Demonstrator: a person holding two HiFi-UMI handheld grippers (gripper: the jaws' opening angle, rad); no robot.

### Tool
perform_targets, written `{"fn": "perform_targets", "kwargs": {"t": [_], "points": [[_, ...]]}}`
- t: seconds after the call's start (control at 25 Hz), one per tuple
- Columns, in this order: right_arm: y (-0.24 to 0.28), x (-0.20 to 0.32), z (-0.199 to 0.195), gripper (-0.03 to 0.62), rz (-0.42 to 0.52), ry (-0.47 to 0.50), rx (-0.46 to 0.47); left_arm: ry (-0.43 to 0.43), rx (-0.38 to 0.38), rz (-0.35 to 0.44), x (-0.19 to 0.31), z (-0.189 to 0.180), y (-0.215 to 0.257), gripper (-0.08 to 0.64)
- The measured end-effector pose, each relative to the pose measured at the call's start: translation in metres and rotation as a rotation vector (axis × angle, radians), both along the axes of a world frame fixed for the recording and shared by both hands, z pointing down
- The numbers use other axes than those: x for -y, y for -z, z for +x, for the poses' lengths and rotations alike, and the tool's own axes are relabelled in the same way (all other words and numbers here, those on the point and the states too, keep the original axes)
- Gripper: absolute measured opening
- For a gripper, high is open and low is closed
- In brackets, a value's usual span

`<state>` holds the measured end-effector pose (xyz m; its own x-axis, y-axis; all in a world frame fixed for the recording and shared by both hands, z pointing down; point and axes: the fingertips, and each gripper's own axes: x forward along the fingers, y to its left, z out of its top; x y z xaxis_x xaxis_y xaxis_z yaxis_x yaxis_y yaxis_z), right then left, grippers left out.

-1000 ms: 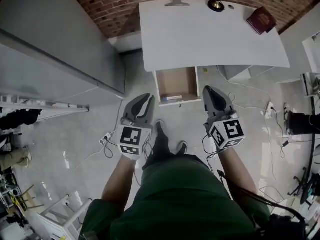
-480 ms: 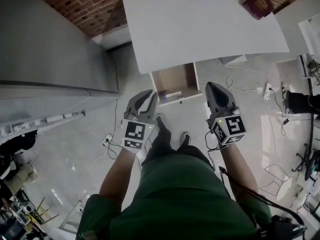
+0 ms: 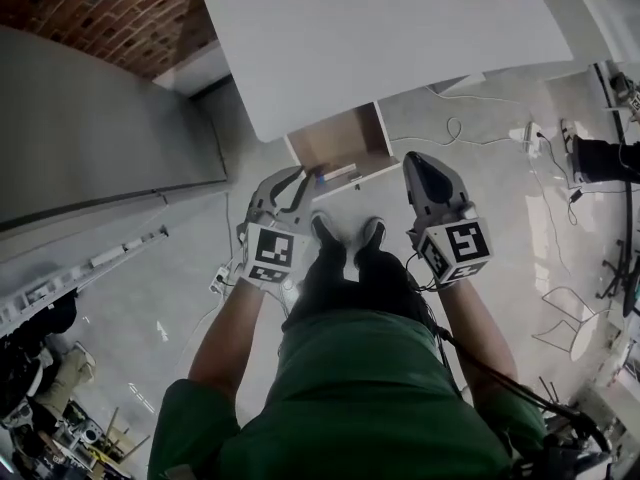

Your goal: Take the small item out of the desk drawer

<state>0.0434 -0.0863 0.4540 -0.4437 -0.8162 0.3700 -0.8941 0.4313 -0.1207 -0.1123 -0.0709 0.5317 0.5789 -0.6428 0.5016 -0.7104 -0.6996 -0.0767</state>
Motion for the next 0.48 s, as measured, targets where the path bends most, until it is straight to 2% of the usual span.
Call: {"fn": "perform_targets", "kwargs": {"t": [0.16,0.32,0.48], "points": [[-0.026,0.000,0.013,0.003,-0.036,0.000,0.021,-0.058,0.049,-0.058,0.000,0.023,-0.037,0.038],[-0.050,0.002,0.024,0.002,-0.073,0.007,0.034,-0.113,0.093,-0.154,-0.006,0.041,-0.082,0.039],[-0.069,0.004,0.030,0.002,-0.098,0.009,0.059,-0.162,0.147,-0.239,-0.007,0.052,-0.127,0.098]]}}
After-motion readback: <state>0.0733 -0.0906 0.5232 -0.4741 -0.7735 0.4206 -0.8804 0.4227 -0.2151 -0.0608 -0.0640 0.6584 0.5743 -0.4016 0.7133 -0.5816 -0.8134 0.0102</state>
